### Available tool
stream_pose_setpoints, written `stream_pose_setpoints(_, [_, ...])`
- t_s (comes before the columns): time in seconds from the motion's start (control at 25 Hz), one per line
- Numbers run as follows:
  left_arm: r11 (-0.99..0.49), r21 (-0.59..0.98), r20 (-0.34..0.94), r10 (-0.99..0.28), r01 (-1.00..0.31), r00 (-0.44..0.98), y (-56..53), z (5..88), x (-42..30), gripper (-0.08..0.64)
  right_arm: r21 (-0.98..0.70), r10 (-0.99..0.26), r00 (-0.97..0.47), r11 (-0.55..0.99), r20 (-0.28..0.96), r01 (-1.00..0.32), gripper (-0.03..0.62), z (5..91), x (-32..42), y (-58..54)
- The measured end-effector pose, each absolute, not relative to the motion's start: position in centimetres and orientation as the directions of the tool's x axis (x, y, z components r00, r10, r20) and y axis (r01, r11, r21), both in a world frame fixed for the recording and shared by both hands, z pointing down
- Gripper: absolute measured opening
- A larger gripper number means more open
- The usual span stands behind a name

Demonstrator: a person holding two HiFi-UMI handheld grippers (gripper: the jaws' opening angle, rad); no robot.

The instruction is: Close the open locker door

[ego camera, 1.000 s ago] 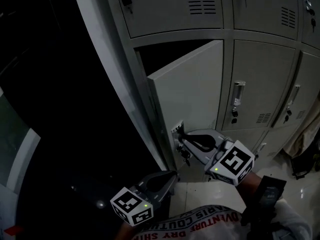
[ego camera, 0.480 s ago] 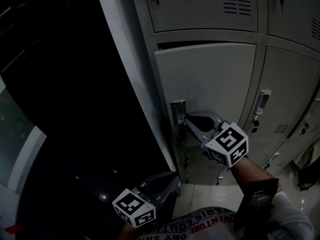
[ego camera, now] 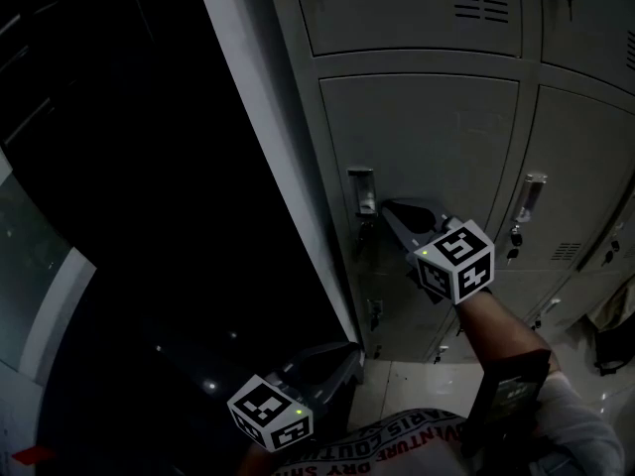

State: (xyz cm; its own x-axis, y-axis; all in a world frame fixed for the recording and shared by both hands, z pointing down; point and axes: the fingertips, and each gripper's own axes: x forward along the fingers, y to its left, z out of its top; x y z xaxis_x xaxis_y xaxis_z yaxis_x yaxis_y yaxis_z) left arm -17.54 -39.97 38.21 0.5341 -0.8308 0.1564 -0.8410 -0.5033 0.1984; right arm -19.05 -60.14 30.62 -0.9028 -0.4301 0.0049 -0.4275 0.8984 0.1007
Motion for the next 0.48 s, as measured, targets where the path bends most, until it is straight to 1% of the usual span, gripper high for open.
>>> stream_pose_setpoints(0.16, [-0.506, 0.205, 0.157, -0.828, -0.838, 0.538, -38.9, 38.3, -17.4, 0.005, 0.059, -0.439, -0.899, 0.897, 0.006, -0.438, -0.008, 30.9, -17.9, -59.1])
stream_pose_setpoints(0.28, [-0.518, 0.213, 0.158, -0.818, -0.828, 0.552, -38.0, 38.5, -16.7, 0.005, 0.028, -0.418, -0.908, 0.908, 0.018, -0.417, -0.008, 31.7, -16.8, -56.9])
stream_pose_setpoints(0.48, [-0.573, 0.227, 0.153, -0.778, -0.788, 0.610, -35.1, 39.0, -13.9, 0.005, -0.026, -0.389, -0.920, 0.920, 0.055, -0.391, -0.008, 33.6, -12.5, -51.4])
